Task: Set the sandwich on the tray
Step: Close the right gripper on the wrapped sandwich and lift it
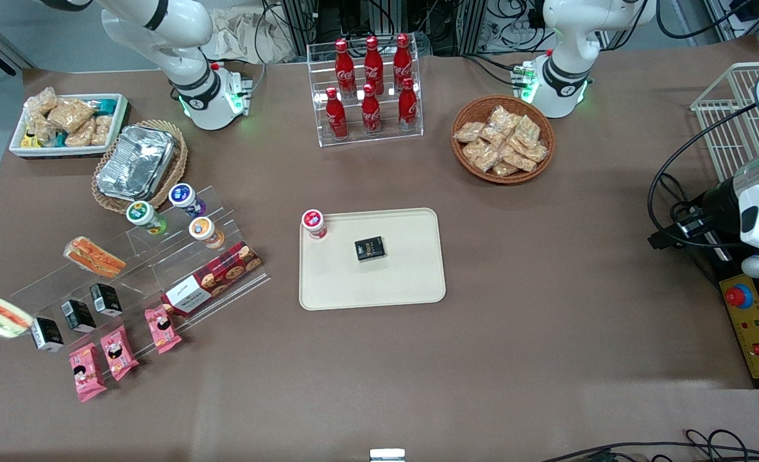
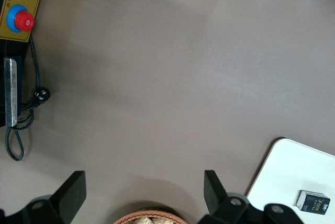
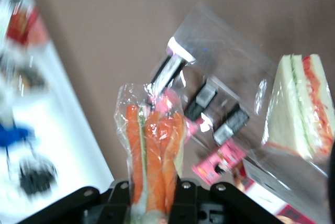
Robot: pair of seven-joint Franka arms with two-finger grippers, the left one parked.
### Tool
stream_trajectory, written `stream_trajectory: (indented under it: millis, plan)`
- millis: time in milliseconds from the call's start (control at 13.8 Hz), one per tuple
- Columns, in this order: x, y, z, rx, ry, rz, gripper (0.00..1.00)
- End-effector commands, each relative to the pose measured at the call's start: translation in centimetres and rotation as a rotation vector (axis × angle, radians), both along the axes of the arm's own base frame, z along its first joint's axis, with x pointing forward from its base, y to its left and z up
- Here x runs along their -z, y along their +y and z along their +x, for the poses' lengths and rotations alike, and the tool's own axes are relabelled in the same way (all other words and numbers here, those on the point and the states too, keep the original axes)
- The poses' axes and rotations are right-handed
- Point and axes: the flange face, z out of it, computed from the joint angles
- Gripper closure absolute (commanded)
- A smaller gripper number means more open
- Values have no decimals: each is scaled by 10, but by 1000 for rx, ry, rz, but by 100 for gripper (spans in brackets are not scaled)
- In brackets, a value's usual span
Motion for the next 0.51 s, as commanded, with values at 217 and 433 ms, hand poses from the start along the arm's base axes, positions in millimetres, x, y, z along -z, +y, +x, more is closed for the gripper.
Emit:
stream_trajectory:
  millis: [217,433]
  plan:
    - [-34,126,-14,-787,47,-17,83]
    - [-30,183,-12,-990,98,-79,75]
